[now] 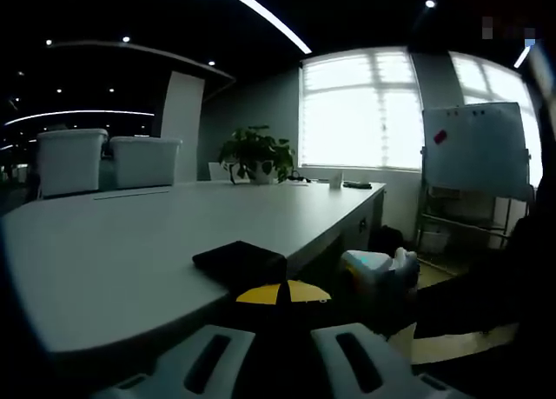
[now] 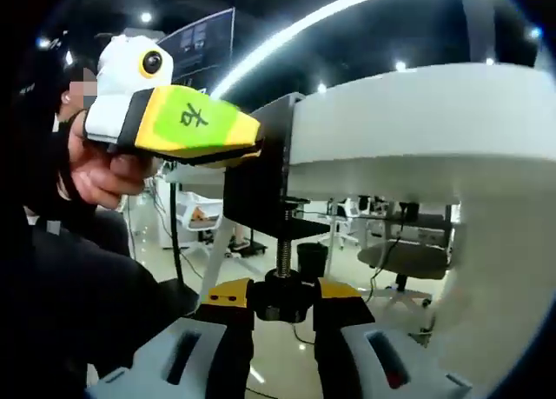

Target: Clamp the fixed fixture on the desktop, loosen the retaining clip, secure it to the edge of the desk, and tighten the retaining clip.

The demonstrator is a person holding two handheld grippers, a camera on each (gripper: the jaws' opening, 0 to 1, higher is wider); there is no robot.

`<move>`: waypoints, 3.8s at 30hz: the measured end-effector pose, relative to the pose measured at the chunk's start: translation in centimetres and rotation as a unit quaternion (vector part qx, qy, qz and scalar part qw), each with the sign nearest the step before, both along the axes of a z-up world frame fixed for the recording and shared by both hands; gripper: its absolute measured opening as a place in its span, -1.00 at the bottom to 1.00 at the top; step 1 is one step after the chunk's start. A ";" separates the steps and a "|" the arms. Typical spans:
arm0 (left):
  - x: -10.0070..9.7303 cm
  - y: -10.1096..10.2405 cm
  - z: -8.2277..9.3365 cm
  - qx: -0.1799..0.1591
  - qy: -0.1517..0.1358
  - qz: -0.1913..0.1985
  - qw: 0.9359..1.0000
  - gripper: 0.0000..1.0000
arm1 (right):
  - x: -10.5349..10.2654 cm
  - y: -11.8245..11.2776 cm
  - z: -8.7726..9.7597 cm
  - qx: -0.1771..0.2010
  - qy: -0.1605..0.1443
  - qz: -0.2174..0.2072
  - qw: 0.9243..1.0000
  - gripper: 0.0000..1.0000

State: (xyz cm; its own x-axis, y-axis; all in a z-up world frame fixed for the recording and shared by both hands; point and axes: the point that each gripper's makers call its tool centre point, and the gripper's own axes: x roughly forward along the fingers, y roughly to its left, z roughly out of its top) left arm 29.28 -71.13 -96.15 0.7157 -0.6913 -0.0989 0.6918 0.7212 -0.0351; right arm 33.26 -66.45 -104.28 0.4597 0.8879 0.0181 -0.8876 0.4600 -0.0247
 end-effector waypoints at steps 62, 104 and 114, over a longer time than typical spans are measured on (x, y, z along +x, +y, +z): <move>-0.5 1.0 0.6 -0.002 -0.013 0.006 1.000 -0.98 | 1.0 -2.4 0.1 -0.022 -0.018 -0.393 0.919 -0.47; -0.4 0.8 0.7 0.012 -0.002 0.018 1.000 -0.98 | 0.6 -0.2 -0.1 0.013 0.008 0.099 0.995 -0.49; -0.3 0.4 0.1 0.011 0.006 0.013 1.000 -0.98 | 0.8 -0.3 -1.1 0.000 0.032 0.054 0.998 -0.44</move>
State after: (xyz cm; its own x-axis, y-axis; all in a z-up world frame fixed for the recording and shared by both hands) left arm 29.02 -70.70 -96.02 0.7318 -0.6704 -0.1225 0.6726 0.7394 -0.0281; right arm 34.08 -66.78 -105.36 0.3609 0.9326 -0.0086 -0.9320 0.3610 0.0327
